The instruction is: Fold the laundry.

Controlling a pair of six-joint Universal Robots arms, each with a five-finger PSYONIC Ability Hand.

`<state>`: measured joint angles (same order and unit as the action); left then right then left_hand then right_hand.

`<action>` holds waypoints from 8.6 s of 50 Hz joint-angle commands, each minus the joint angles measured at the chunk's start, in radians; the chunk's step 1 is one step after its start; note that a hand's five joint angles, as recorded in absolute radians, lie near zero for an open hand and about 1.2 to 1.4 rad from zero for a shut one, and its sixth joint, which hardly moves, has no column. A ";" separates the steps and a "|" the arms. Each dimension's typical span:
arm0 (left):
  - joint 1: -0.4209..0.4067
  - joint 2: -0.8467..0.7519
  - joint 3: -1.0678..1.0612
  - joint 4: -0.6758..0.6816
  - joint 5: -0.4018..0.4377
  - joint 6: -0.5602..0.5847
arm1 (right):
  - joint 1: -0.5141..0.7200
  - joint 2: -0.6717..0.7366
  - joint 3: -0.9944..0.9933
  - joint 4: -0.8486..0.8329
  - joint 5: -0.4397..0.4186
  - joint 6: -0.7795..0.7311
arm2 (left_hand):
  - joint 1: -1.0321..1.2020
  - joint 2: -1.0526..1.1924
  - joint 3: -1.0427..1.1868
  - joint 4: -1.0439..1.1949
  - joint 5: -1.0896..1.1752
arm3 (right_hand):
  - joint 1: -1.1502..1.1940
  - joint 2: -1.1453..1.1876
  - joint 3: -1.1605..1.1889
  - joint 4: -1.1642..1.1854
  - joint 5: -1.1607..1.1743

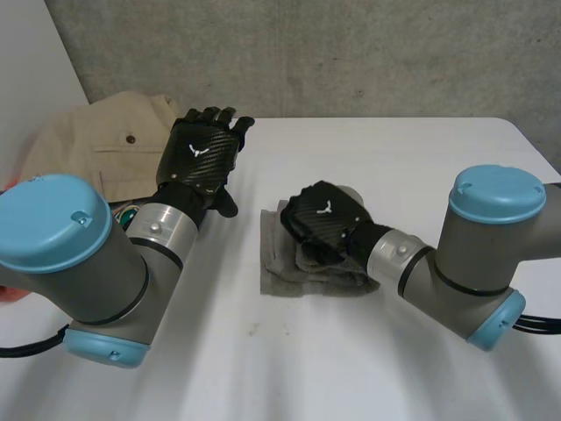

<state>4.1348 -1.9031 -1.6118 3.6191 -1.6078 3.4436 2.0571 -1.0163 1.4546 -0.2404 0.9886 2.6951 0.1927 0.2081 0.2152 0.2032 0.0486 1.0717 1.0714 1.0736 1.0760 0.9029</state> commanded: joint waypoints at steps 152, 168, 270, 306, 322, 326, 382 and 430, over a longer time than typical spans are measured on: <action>0.042 -0.059 0.276 -0.474 0.566 -0.204 | 0.075 0.154 -0.046 0.093 0.564 0.859 | 0.065 0.049 0.042 0.054 0.034 | -0.831 -0.831 -0.833 -0.835 -0.837; 0.038 -0.054 0.266 -0.471 0.568 -0.207 | 0.109 0.242 -0.157 0.095 0.610 0.847 | 0.065 0.049 0.042 0.054 0.034 | -0.647 -0.647 -0.649 -0.651 -0.653; 0.383 -0.128 0.386 -0.343 0.057 0.195 | -0.295 -0.286 0.392 -0.464 -0.082 -0.273 | -0.017 -0.033 -0.040 -0.028 -0.048 | -0.897 -0.897 -0.899 -0.901 -0.903; -0.146 -0.350 0.637 -0.249 -0.035 -0.377 | -0.357 -0.429 0.305 -0.120 0.286 0.050 | 1.204 1.188 1.181 1.193 1.173 | -0.897 -0.897 -0.899 -0.901 -0.903; -0.126 -0.220 0.486 -0.237 0.078 -0.388 | -0.433 -0.409 0.236 0.061 0.292 0.083 | -0.009 -0.024 -0.031 -0.019 -0.039 | -0.897 -0.897 -0.899 -0.901 -0.903; 0.001 -0.168 0.415 -0.247 0.115 -0.238 | -0.433 -0.409 0.225 0.199 0.283 0.072 | -0.009 -0.024 -0.031 -0.019 -0.039 | -0.897 -0.897 -0.899 -0.901 -0.903; 0.064 -0.394 0.443 -0.319 0.175 0.227 | -0.245 -0.157 0.277 -0.099 0.349 -0.076 | 1.204 1.188 1.181 1.193 1.173 | 0.325 0.325 0.323 0.320 0.319; -0.081 -0.117 -0.004 -0.369 0.026 -0.011 | -0.348 -0.444 0.300 0.412 0.326 0.190 | 0.220 0.205 0.198 0.210 0.190 | -0.740 -0.740 -0.742 -0.745 -0.746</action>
<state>4.0619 -1.9378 -1.6185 3.2371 -1.6334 3.4289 1.6965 -1.4717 1.6505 0.2016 1.3525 2.8528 0.4142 0.3991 0.3985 0.3873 0.2104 0.3053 0.2998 0.2908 0.2913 0.0912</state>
